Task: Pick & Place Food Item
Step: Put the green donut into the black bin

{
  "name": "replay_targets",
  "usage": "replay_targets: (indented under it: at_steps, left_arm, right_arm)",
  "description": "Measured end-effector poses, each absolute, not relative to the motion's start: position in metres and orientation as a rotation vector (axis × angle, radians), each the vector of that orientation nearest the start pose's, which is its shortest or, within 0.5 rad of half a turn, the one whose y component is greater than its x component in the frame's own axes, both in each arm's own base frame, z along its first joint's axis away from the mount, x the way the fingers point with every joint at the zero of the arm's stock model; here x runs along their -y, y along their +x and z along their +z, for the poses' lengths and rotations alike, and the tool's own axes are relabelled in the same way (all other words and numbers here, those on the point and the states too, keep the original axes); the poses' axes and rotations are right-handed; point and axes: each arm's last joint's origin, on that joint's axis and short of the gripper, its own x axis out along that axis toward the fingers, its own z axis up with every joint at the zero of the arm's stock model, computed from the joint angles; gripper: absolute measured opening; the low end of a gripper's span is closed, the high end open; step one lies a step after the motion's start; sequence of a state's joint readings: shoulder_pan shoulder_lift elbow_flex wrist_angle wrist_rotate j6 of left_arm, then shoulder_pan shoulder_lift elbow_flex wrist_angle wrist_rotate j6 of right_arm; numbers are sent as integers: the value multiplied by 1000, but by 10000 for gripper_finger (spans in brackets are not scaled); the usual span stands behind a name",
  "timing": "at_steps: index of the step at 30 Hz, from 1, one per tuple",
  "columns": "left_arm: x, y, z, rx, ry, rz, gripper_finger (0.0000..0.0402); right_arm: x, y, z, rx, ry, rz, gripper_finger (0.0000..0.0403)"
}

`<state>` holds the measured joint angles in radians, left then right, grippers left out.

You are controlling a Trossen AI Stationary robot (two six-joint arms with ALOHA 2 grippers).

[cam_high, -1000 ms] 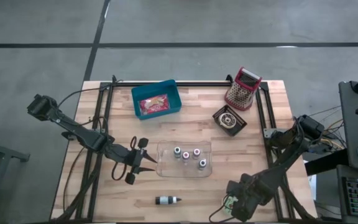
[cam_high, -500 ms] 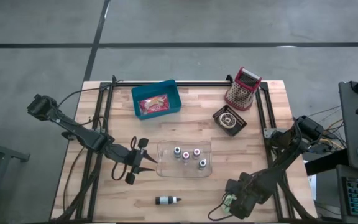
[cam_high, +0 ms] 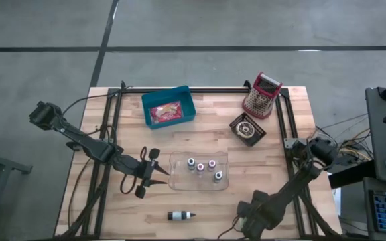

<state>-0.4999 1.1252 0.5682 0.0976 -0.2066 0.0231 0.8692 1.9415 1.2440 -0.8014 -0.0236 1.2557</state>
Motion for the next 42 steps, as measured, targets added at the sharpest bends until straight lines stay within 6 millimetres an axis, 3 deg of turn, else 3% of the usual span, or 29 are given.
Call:
replay_targets:
  at_steps: [5, 12, 14, 19, 34, 42]
  left_arm:
    - [106, 206, 220, -430, 182, -293, 156]
    - [106, 206, 220, -430, 182, -293, 156]
    - [106, 206, 220, -430, 182, -293, 156]
    - [106, 206, 220, -430, 182, -293, 156]
    - [106, 206, 220, -430, 182, -292, 156]
    - [106, 206, 220, -430, 182, -292, 156]
  right_arm:
    - [-276, 233, 145, -1513, 302, -201, 189]
    - [-284, 242, 141, -1513, 241, -158, 46]
    - [-285, 243, 141, -1504, 229, -148, 22]
    - [-285, 244, 144, -1449, 193, -131, 12]
    - [-290, 265, 165, -945, 1, -118, 10]
    - [-299, 281, 169, -685, -105, 0, 9]
